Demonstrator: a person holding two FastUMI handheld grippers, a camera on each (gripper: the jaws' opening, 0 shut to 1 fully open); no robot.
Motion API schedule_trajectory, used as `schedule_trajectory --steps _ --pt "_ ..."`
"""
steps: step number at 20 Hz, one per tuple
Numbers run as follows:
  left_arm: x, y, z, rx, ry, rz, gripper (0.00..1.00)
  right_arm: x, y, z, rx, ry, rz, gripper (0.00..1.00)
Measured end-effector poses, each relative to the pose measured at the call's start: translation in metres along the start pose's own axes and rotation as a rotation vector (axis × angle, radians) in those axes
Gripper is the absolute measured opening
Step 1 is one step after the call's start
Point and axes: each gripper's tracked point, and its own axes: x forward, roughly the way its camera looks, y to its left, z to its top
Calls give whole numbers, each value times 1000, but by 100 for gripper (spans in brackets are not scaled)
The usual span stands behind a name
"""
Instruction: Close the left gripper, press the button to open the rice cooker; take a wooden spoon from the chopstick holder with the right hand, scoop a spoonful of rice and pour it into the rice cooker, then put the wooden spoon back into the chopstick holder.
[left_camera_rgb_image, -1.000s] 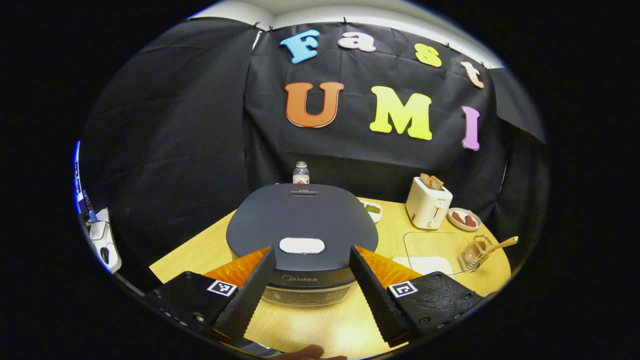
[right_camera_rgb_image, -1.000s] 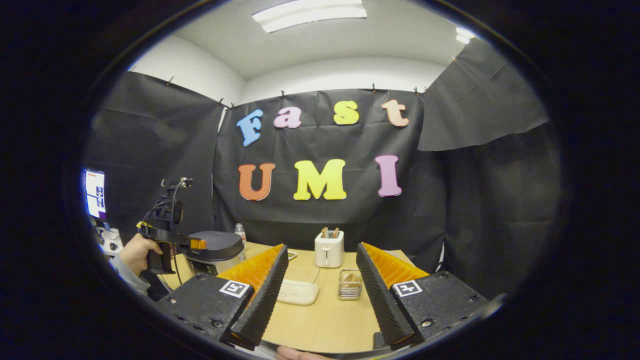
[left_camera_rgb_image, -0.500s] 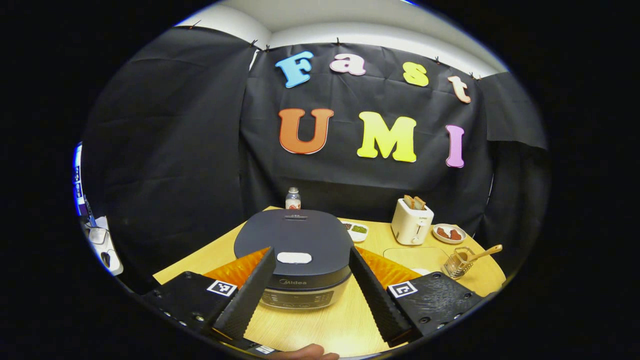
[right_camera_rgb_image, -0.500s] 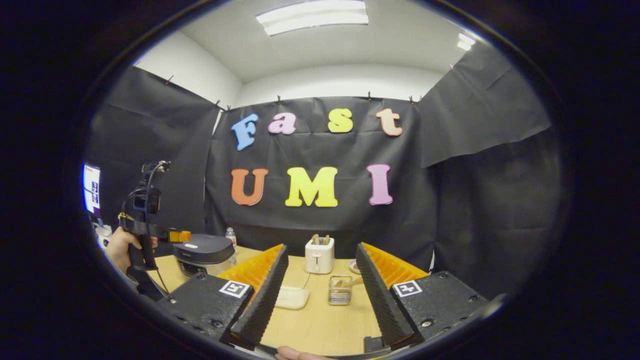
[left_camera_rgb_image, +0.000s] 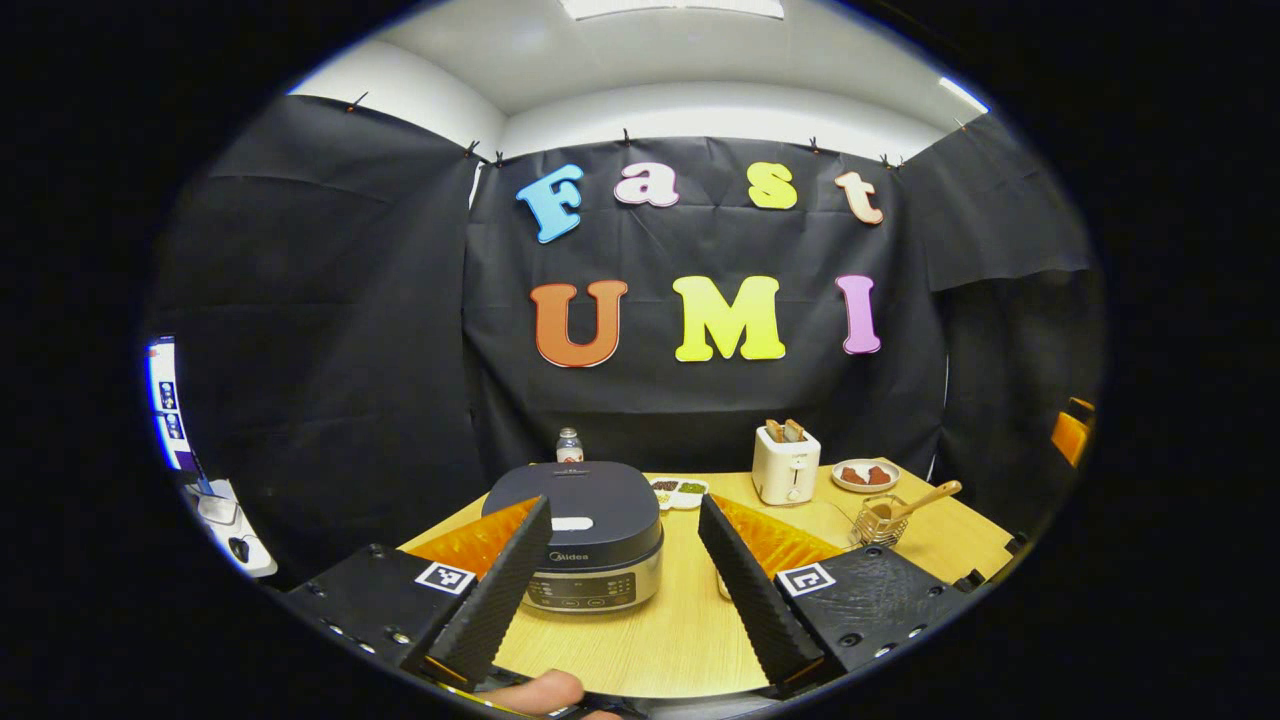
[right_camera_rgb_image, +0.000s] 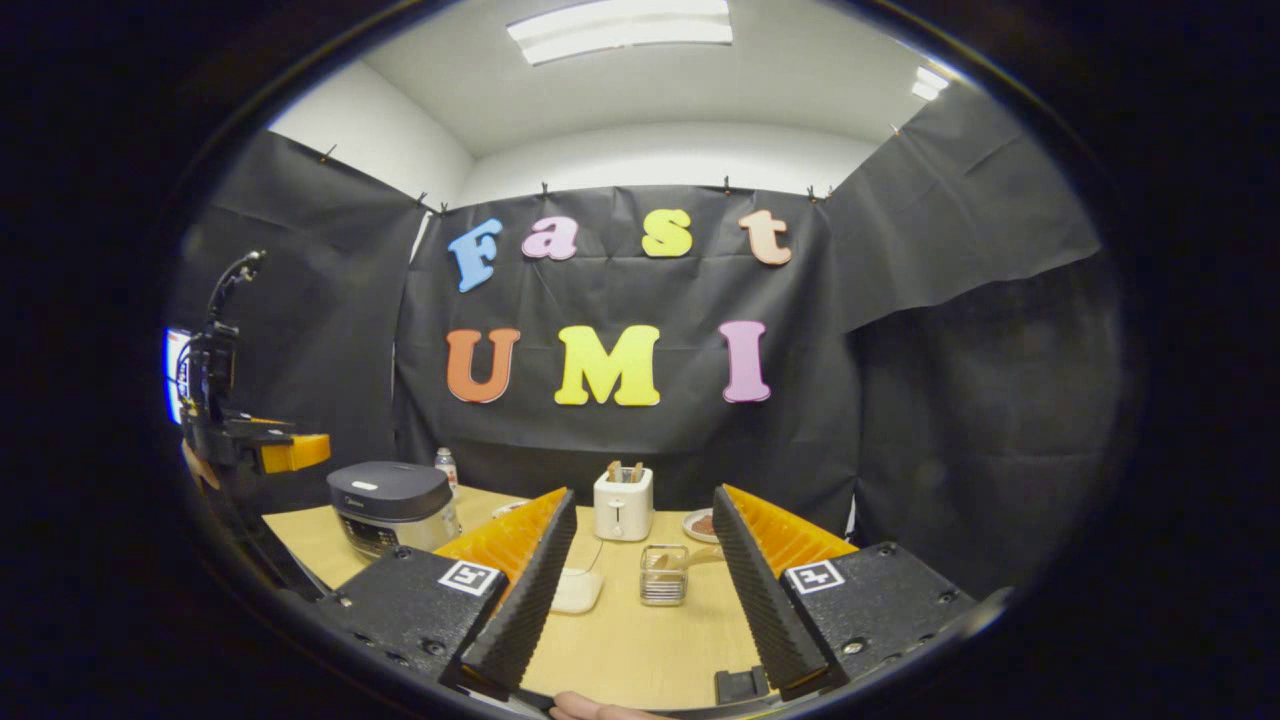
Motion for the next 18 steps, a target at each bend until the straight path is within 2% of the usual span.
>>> schedule_trajectory --steps 3,6,13,17,18 --pt "-21 -15 3 -28 -8 -25 94 -4 -3 4 9 -17 3 89" --pt "-34 -19 4 -4 -19 -15 95 -8 -7 7 20 -28 8 88" --pt "-49 -35 9 2 -22 -39 95 -4 -25 4 15 15 -65 88" --pt "-62 -62 12 38 -42 -114 95 -8 -32 10 13 3 -95 90" --pt "-66 -64 12 40 -45 -124 85 -7 -34 10 9 5 -102 89"
